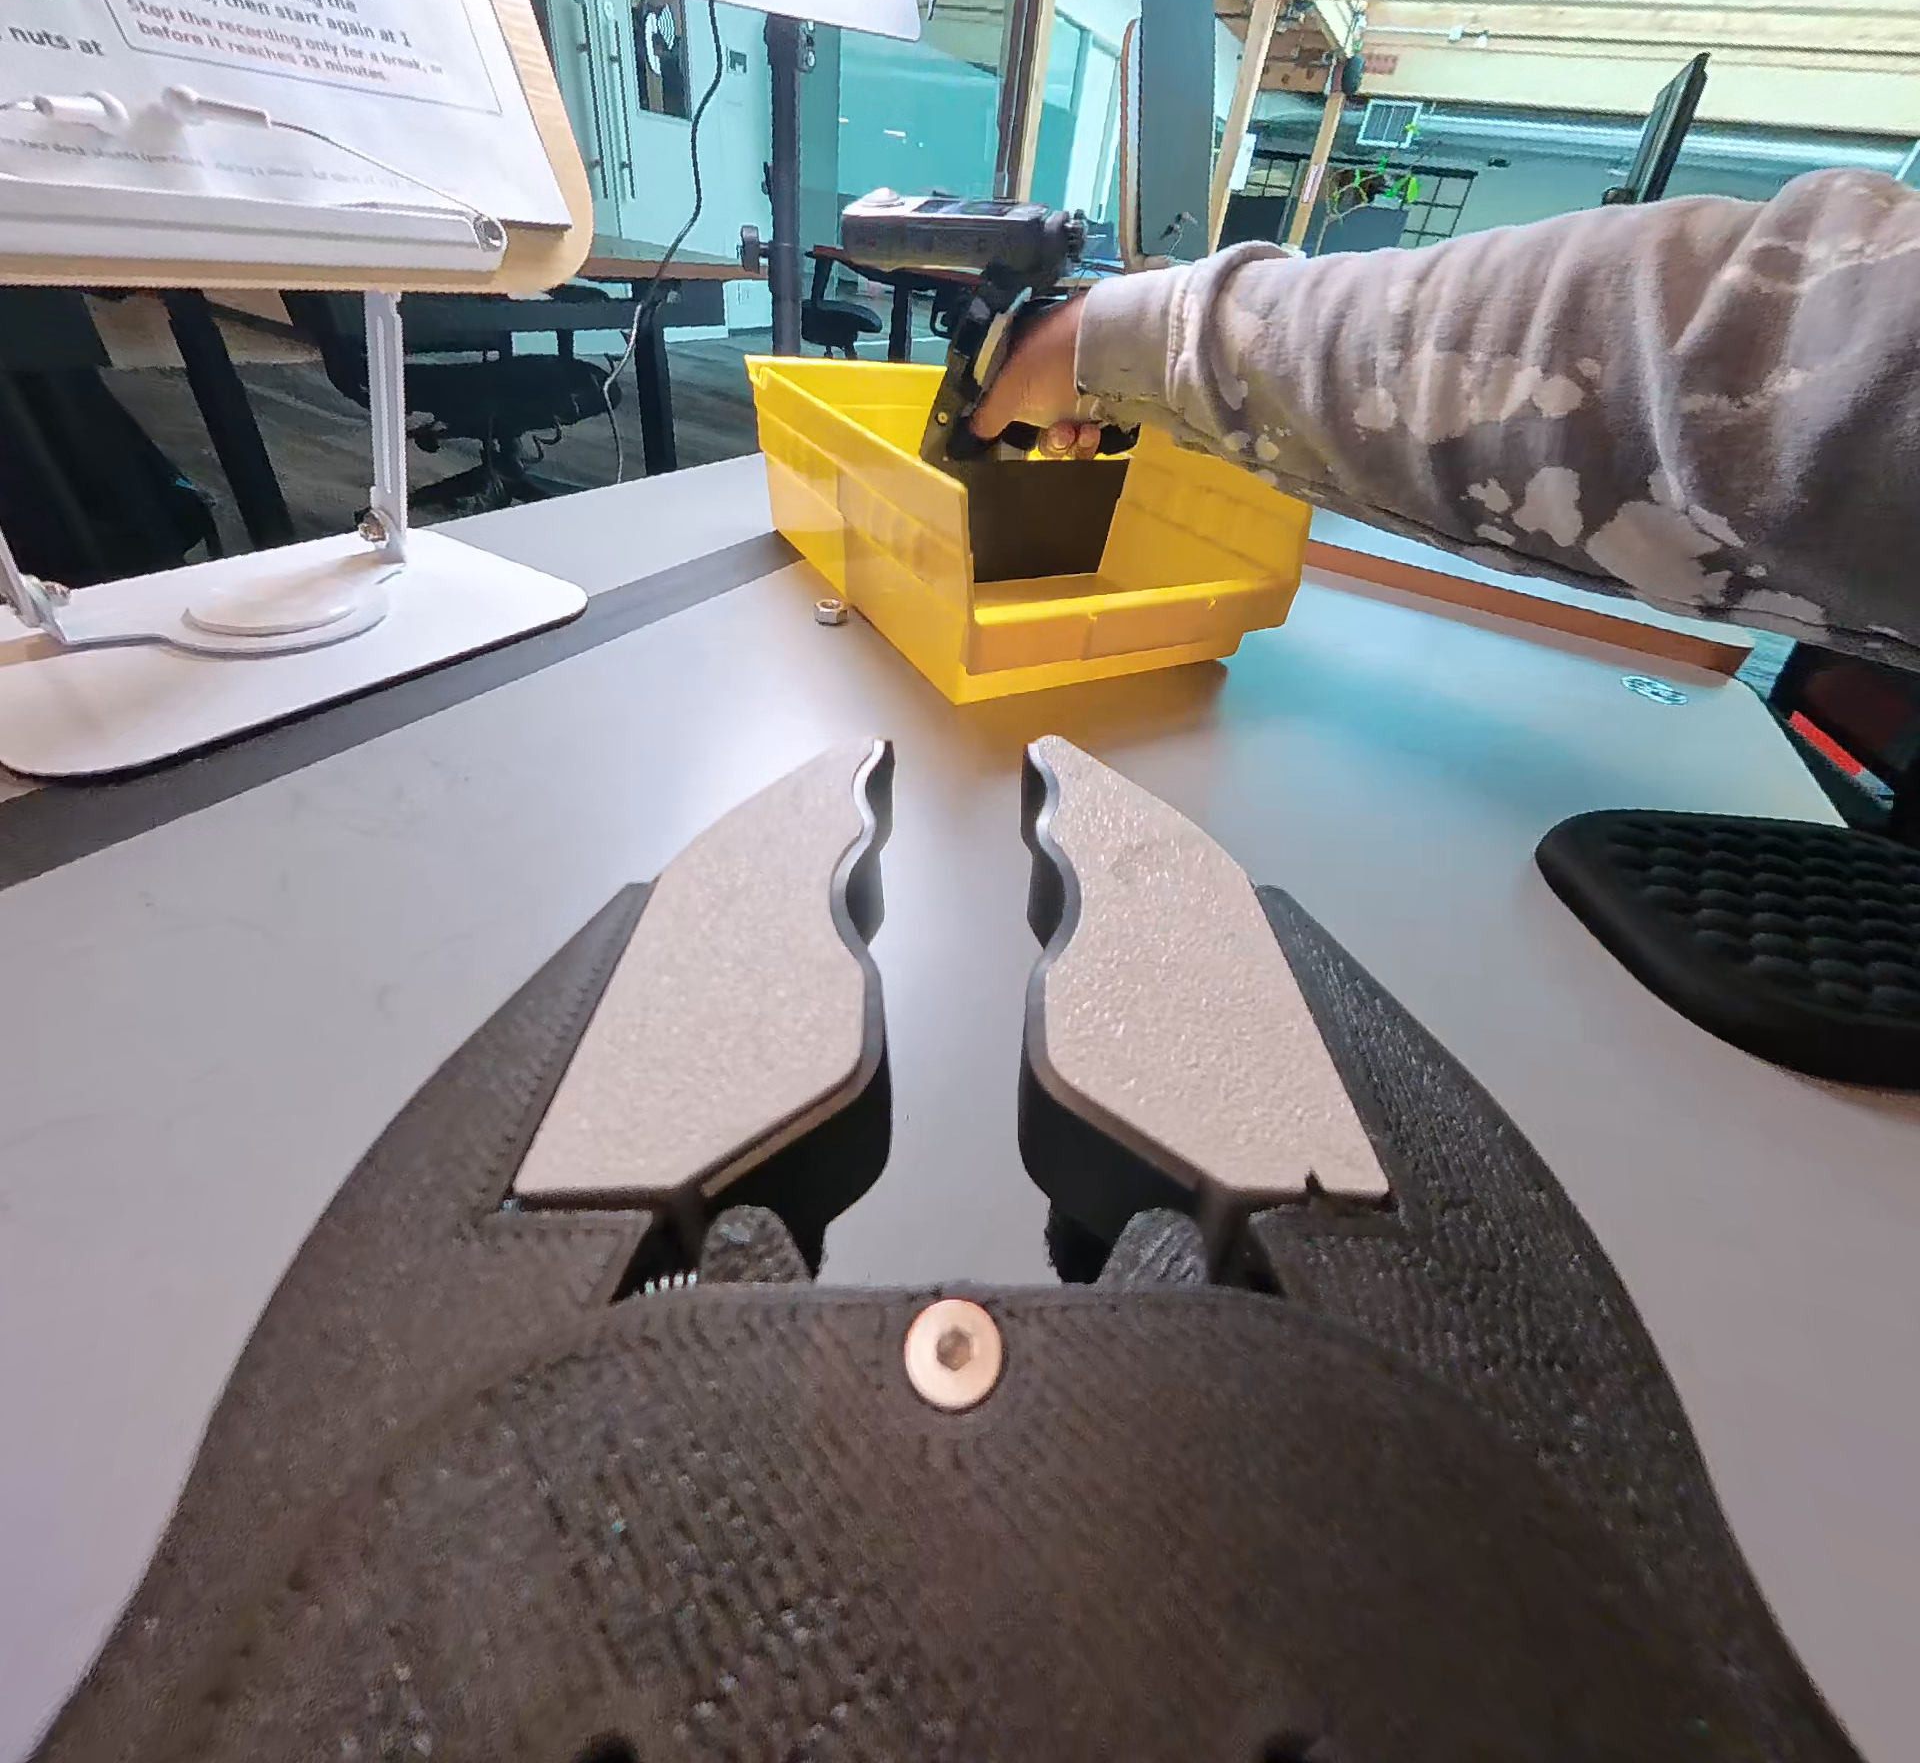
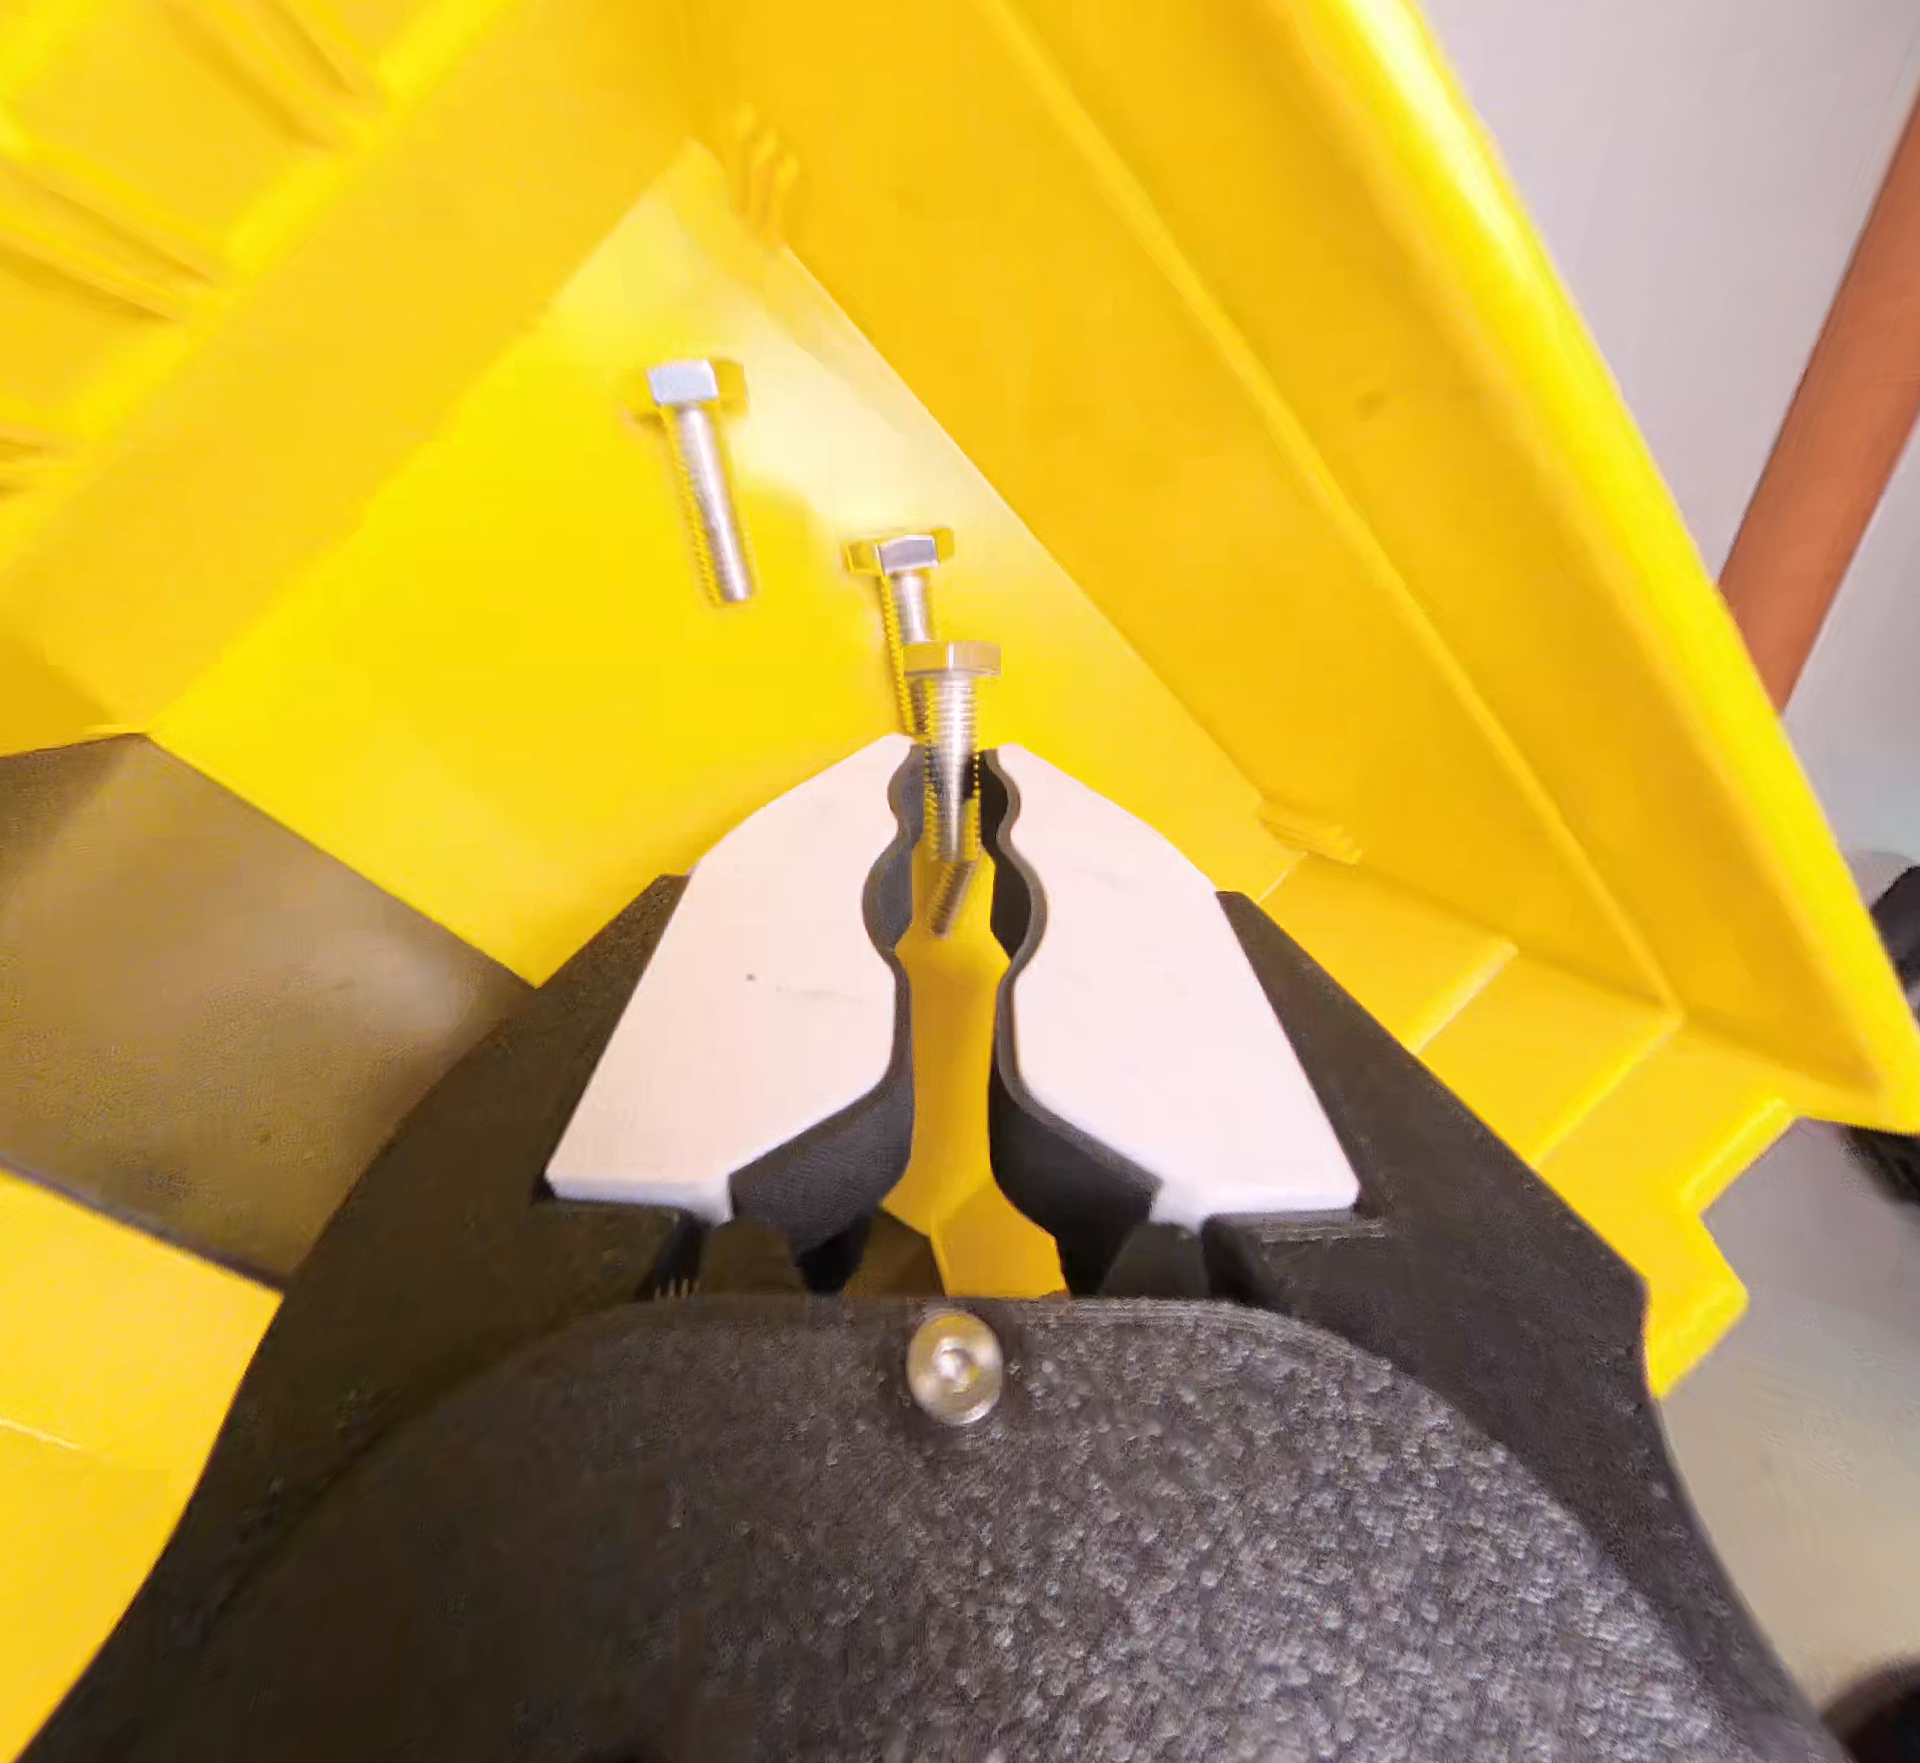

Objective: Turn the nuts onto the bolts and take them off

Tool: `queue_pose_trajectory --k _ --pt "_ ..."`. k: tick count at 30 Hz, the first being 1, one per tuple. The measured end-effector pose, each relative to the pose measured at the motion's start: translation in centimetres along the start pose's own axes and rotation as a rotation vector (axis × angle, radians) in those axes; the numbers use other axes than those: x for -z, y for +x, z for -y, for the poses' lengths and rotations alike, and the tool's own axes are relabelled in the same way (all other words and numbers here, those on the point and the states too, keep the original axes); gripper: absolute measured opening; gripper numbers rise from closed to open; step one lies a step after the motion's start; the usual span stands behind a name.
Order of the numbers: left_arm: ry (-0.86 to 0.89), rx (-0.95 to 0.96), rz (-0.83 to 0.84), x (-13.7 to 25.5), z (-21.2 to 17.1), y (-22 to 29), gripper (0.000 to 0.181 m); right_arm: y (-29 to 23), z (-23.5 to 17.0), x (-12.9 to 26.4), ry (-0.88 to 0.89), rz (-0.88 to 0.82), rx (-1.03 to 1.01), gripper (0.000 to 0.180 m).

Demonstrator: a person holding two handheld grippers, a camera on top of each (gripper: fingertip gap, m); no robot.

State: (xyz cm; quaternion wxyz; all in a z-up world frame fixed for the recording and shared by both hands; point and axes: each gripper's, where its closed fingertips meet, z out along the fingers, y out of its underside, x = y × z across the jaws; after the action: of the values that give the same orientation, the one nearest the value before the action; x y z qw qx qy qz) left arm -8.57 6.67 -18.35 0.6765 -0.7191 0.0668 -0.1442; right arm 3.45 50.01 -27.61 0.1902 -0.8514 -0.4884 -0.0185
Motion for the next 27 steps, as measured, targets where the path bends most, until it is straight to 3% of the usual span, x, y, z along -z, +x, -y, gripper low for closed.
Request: queue_pose_trajectory --k 3,6,11,14,17,20,27 --pt "-0.011 0.005 -0.006 -0.1 -0.3 0.0 0.024 0.6 -0.8 -0.6 -0.081 -0.034 0.012 0.010" --pt "-0.013 0.011 -0.015 -0.2 -0.3 0.1 0.024 0.6 0.6 1.0 0.014 -0.066 0.026 0.025" --pt "-0.015 0.018 -0.028 -0.4 -0.3 0.3 0.024 -5.1 5.4 9.7 0.435 -0.047 0.148 0.028" --pt "-0.022 0.022 -0.040 -0.6 -0.4 0.5 0.024 -12.1 5.5 13.8 0.459 -0.002 0.401 0.027" --pt "-0.030 0.007 -0.045 -0.7 -0.5 0.9 0.024 -17.7 4.3 14.3 0.290 -0.003 0.689 0.024" --pt "-0.037 -0.013 -0.043 -0.5 -0.5 1.1 0.025 -20.2 3.4 12.4 0.029 -0.044 0.919 0.023" --pt "-0.032 -0.033 -0.020 -0.1 -0.1 0.7 0.025 -18.6 2.0 5.7 -0.517 -0.148 1.150 0.027"
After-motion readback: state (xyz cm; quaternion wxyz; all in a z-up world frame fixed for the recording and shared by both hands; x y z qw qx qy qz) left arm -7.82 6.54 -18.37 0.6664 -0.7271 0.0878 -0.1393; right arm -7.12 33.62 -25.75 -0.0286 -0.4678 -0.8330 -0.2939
